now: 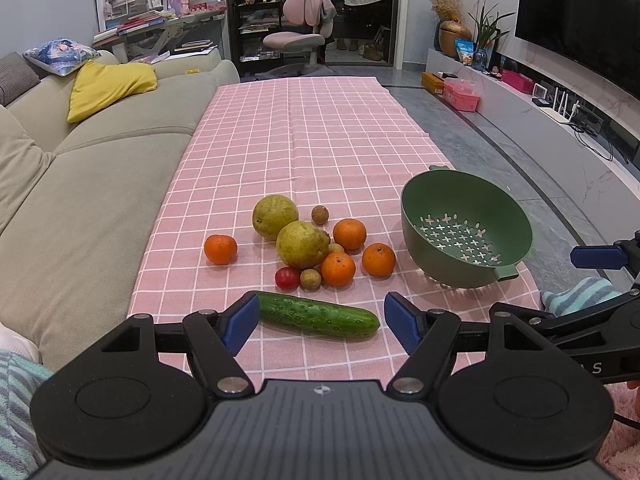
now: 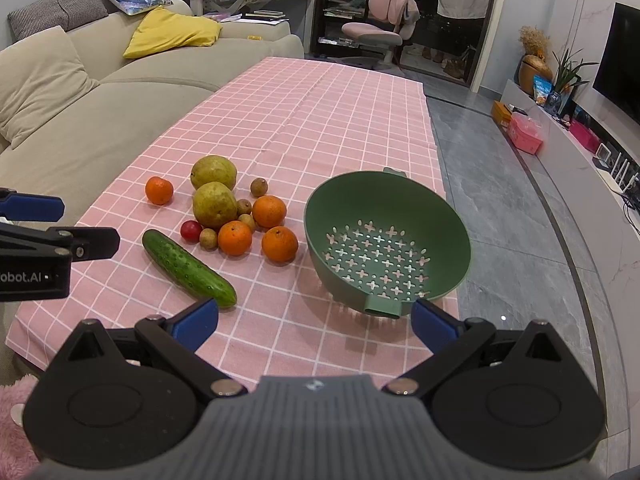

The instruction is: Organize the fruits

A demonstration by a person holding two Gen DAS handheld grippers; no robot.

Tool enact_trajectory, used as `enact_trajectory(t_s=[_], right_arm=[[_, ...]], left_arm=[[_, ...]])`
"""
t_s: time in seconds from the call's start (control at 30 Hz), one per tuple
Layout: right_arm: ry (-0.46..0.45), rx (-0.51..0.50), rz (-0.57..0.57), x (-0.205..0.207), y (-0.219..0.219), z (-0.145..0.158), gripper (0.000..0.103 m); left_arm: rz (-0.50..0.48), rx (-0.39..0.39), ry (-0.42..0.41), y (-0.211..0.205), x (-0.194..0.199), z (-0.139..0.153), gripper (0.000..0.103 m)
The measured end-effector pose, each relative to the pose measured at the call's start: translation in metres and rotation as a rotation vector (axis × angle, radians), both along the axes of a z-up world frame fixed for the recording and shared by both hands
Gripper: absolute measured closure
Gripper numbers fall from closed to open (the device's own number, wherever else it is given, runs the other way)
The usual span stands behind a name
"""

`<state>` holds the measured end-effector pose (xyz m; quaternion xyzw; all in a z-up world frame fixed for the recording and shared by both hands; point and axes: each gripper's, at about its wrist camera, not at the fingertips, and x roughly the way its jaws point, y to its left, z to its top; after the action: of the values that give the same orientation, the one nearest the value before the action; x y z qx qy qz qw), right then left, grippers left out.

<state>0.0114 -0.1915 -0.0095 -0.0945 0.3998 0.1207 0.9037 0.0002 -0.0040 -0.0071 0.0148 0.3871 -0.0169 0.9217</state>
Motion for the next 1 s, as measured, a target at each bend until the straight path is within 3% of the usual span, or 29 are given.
enact_trajectory(t_s=[0.63,0.8,1.0], right_arm=[[0.022,-0.007,-0.004,0.003,0.002,0.0,0.004],[0.031,-0.001,0.0,0.005,0.003,-0.003,0.004],[-0.036,0.064,0.071,0.012,0.004,-0.002,0.004]], left_arm=[[-0.006,-0.006,0.007,-0.003,-0.002,-0.003,0.019],[-0.029,-0.043,0.004,-0.001,-0.001,-0.002,0.024],[-0.007,-0.067,-0.006,0.008,0.007,0.001,0.024]])
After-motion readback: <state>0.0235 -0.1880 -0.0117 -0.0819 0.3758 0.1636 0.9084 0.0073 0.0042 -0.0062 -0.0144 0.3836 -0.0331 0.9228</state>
